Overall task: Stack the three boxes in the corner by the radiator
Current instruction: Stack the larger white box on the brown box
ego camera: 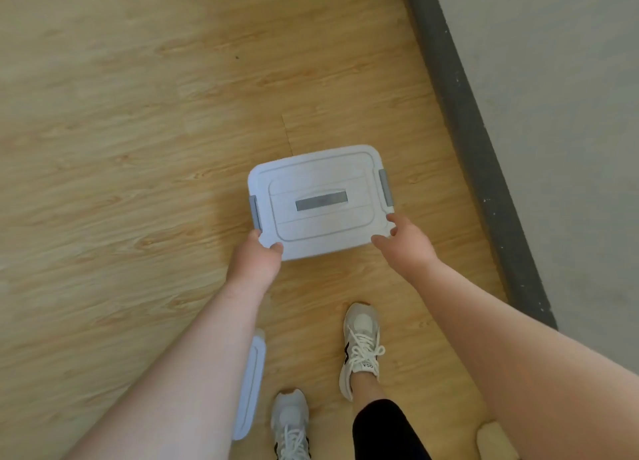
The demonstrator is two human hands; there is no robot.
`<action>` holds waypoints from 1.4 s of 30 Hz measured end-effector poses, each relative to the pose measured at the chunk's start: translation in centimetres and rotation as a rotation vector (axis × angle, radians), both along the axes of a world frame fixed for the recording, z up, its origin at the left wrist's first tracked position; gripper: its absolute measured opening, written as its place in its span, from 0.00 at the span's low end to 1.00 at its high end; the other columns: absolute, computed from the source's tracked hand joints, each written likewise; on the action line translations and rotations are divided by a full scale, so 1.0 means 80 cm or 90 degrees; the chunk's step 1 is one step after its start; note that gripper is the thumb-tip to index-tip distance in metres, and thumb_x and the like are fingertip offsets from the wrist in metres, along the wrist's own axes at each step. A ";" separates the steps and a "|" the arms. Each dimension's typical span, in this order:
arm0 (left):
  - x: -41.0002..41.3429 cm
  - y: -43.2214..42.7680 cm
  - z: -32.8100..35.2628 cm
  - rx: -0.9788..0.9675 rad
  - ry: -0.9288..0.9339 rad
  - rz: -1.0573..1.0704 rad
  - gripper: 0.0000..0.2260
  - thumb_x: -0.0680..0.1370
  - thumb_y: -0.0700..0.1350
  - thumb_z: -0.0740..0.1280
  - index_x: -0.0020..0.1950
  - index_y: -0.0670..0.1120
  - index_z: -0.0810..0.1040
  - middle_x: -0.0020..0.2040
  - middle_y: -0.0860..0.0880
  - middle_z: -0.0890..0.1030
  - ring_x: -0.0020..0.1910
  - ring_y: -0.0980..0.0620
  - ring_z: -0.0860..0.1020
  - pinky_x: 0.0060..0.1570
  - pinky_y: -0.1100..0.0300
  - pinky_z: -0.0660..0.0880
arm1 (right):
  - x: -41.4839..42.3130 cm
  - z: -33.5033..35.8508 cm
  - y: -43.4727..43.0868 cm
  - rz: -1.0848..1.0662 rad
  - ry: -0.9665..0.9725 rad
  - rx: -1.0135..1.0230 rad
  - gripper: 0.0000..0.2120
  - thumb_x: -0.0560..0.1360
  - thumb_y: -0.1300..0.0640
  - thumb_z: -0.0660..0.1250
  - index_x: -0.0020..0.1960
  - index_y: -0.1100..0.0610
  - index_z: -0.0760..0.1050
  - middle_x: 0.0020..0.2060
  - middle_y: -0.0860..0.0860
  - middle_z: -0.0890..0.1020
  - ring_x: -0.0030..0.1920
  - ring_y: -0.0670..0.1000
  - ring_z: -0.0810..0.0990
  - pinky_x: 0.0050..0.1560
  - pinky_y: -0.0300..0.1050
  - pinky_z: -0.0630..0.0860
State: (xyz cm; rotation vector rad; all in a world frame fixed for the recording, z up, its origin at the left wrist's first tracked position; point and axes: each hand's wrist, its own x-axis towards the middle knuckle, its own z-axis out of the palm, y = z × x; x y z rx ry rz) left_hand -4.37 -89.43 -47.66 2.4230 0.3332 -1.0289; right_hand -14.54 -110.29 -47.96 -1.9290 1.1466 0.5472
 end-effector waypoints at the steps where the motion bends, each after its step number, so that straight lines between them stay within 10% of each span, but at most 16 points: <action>1: 0.011 -0.008 -0.015 -0.005 0.000 0.016 0.25 0.77 0.50 0.62 0.73 0.47 0.64 0.70 0.45 0.71 0.64 0.42 0.73 0.52 0.58 0.68 | 0.011 -0.016 -0.008 0.011 0.007 0.000 0.29 0.77 0.53 0.63 0.76 0.51 0.59 0.70 0.54 0.69 0.37 0.45 0.74 0.29 0.39 0.68; 5: 0.044 -0.028 -0.066 -0.031 -0.023 0.097 0.22 0.77 0.47 0.63 0.70 0.45 0.68 0.67 0.44 0.74 0.60 0.42 0.75 0.48 0.58 0.69 | 0.043 -0.070 -0.033 0.023 0.022 -0.010 0.30 0.77 0.53 0.63 0.76 0.52 0.57 0.72 0.54 0.67 0.60 0.56 0.75 0.43 0.44 0.70; 10: 0.069 -0.028 -0.134 0.018 -0.047 0.151 0.25 0.77 0.46 0.64 0.73 0.45 0.63 0.71 0.42 0.67 0.64 0.40 0.72 0.48 0.57 0.65 | 0.074 -0.138 -0.061 -0.010 0.017 -0.043 0.31 0.75 0.53 0.64 0.76 0.53 0.57 0.67 0.56 0.69 0.62 0.60 0.73 0.58 0.56 0.75; 26: 0.068 -0.002 -0.223 -0.147 0.090 0.380 0.21 0.78 0.41 0.63 0.70 0.42 0.66 0.63 0.42 0.76 0.56 0.43 0.76 0.56 0.50 0.73 | 0.099 -0.220 -0.078 -0.083 0.065 0.044 0.46 0.73 0.54 0.70 0.78 0.51 0.42 0.72 0.59 0.62 0.67 0.62 0.68 0.57 0.52 0.69; 42: 0.015 0.006 -0.102 -0.144 0.036 0.329 0.15 0.75 0.34 0.64 0.60 0.45 0.70 0.52 0.43 0.75 0.49 0.44 0.76 0.52 0.48 0.75 | -0.028 -0.094 -0.063 -0.289 0.046 0.079 0.29 0.69 0.65 0.69 0.68 0.62 0.64 0.61 0.59 0.74 0.53 0.58 0.75 0.50 0.50 0.73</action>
